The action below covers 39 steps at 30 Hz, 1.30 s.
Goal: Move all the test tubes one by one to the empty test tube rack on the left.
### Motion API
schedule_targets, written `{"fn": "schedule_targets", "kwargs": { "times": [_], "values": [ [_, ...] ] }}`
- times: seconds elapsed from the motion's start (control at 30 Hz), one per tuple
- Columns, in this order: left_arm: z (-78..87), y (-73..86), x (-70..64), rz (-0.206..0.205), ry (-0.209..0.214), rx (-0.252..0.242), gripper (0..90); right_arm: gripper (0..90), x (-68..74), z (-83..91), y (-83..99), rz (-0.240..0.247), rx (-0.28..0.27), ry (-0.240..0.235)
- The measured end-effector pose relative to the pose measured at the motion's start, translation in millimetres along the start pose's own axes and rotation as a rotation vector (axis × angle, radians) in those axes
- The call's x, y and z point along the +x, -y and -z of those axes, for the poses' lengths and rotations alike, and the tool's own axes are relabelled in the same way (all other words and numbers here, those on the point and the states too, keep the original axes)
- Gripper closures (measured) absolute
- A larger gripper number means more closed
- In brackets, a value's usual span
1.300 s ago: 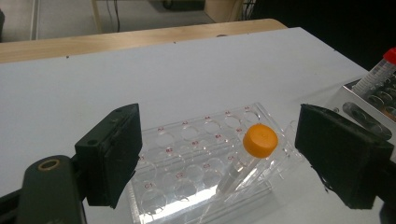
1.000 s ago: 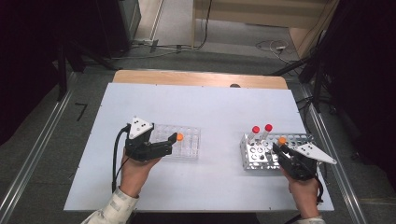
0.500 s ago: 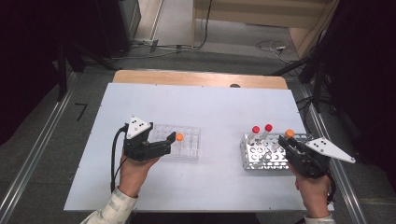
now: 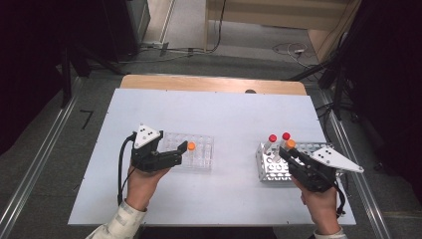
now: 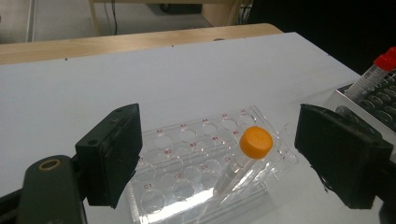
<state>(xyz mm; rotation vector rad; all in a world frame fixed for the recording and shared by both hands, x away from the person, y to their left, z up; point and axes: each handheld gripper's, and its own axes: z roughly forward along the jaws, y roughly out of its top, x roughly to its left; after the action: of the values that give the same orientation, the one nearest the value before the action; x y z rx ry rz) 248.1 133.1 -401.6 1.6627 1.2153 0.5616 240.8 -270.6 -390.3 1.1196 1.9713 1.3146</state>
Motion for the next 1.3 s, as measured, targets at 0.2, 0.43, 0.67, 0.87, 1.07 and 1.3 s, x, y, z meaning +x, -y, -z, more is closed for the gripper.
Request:
{"fn": "schedule_targets", "kwargs": {
  "times": [0.2, 0.43, 0.67, 0.87, 1.07, 1.3],
  "values": [
    [1.4, -0.6, -1.2, 0.001, 0.012, -0.006, 15.7, 71.2, 21.3, -12.0, -0.6, 0.022, 0.011, -0.062],
    [2.8, -0.4, -6.5, -0.006, 0.029, 0.0, 15.7, 71.2, 46.6, -33.6, 2.9, 0.05, 0.043, -0.133],
    [4.7, -1.0, -11.1, -0.013, 0.047, -0.006, 16.1, 71.2, 72.6, -52.2, 5.5, 0.078, 0.077, -0.195],
    [4.0, -0.2, -18.3, -0.036, 0.067, 0.008, 17.6, 71.2, 90.9, -64.9, 9.4, 0.098, 0.098, -0.24],
    [3.5, 2.2, -29.1, -0.057, 0.098, 0.012, 21.1, 71.2, 107.2, -79.7, 13.7, 0.113, 0.126, -0.272],
    [0.0, 8.6, -51.5, -0.109, 0.192, 0.034, 31.5, 71.3, 129.1, -98.2, 15.3, 0.129, 0.143, -0.314]
  ]
}}
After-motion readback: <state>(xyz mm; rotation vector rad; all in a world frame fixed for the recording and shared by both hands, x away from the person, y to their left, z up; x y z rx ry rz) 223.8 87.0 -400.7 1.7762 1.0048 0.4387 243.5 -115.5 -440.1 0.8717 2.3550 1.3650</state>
